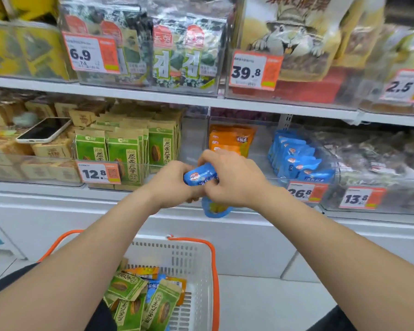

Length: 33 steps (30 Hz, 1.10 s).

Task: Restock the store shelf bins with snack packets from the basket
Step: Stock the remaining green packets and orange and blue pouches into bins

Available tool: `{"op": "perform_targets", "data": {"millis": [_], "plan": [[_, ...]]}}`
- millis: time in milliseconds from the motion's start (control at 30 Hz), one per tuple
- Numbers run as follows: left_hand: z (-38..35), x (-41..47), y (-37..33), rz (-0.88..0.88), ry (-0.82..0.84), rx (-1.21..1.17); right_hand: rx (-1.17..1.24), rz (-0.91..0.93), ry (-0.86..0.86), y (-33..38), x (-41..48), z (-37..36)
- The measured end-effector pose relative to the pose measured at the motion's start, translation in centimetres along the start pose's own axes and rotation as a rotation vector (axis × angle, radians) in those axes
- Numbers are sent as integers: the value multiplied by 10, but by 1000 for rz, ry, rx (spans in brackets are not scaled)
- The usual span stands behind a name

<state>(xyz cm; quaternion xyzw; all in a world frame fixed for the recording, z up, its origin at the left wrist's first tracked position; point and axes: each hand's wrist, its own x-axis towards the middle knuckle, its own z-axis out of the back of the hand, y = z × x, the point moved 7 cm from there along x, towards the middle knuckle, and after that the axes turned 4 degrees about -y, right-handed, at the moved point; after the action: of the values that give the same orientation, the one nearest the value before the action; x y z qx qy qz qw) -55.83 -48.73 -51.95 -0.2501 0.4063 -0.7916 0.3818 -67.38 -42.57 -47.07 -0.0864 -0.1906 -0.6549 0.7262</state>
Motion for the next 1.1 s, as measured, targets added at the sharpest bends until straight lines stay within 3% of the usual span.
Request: {"op": "perform_targets", "data": {"millis": [200, 300, 367, 467, 667, 867, 1100], "plan": [[-17, 9, -39, -57, -165, -408, 74, -19, 53, -31, -2, 33], [-25, 19, -56, -145, -226, -417, 62, -82, -95, -53, 0, 56], [-25, 26, -62, -228, -371, -287, 56, -115, -254, -66, 0, 70], [-35, 29, -74, -412, -558, 204, -71, -162, -341, -93, 1, 69], [-79, 43, -75, -587, -481, 759, -209, -275, -190, -152, 16, 25], [-85, 67, -55, -528, -422, 999, -426, -396, -91, -187, 50, 2], [-76, 82, -44, -509, -439, 1088, -548, -529, -93, -204, 76, -24]]}}
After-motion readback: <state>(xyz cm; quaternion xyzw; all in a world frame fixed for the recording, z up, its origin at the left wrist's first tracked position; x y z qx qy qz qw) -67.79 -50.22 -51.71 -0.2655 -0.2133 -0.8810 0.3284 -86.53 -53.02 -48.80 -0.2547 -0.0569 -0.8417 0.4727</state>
